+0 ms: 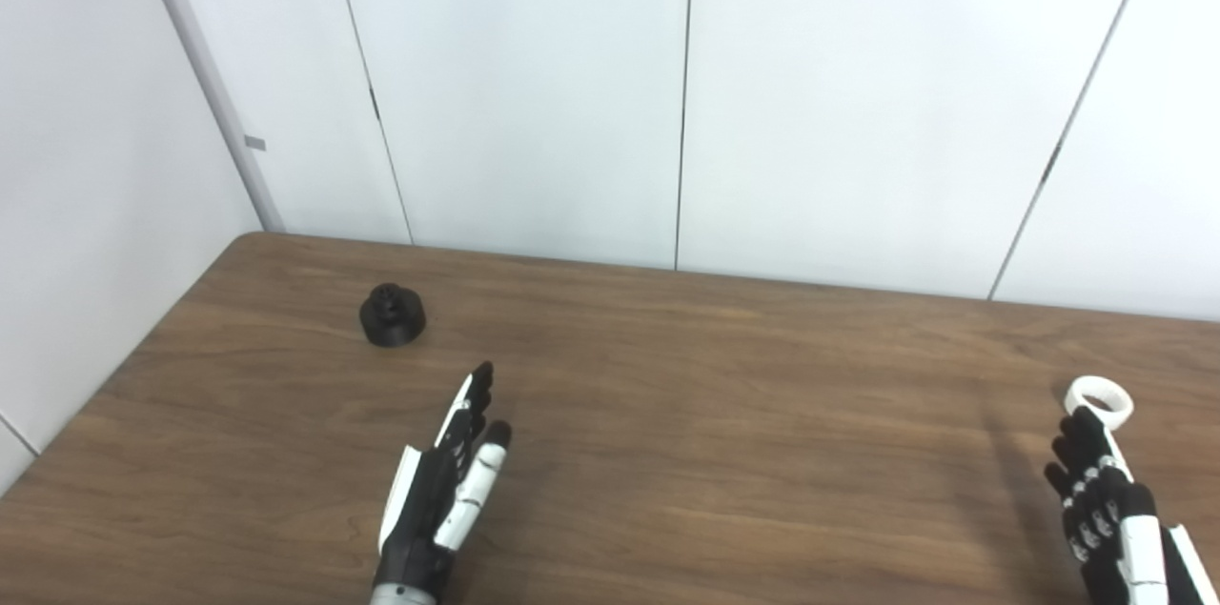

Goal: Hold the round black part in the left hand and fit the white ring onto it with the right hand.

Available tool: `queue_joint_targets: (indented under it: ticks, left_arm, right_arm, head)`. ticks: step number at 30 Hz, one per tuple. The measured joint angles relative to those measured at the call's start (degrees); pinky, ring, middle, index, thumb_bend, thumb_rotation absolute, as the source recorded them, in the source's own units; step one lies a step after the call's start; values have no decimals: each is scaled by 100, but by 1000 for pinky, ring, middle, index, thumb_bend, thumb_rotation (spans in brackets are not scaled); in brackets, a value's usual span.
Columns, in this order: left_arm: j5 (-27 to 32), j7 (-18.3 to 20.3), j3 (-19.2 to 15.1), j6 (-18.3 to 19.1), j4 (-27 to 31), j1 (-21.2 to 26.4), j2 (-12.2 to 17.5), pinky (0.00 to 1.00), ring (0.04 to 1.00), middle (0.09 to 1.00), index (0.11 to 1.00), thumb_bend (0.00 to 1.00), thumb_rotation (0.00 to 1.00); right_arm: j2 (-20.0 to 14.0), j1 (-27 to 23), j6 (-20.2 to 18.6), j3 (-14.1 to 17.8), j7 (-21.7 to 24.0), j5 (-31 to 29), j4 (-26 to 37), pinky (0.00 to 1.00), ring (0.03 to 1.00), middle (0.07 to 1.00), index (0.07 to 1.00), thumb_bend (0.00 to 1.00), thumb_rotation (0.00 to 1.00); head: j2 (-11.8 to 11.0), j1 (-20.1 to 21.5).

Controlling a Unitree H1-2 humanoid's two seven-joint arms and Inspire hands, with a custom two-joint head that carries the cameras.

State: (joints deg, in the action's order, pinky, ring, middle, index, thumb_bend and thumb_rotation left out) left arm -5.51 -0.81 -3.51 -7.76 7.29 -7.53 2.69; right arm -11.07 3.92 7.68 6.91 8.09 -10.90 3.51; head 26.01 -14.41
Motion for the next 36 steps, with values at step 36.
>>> queue_joint_targets:
  ticks: [36]
  left_arm:
    - [-2730,-818,-801,2535,176,1536,1152,880,949,909,834,885,289]
  right_arm:
    - [-9,-90,77,120,-25,126,-129,971,976,955,965,623,964]
  head:
    - [273,88]
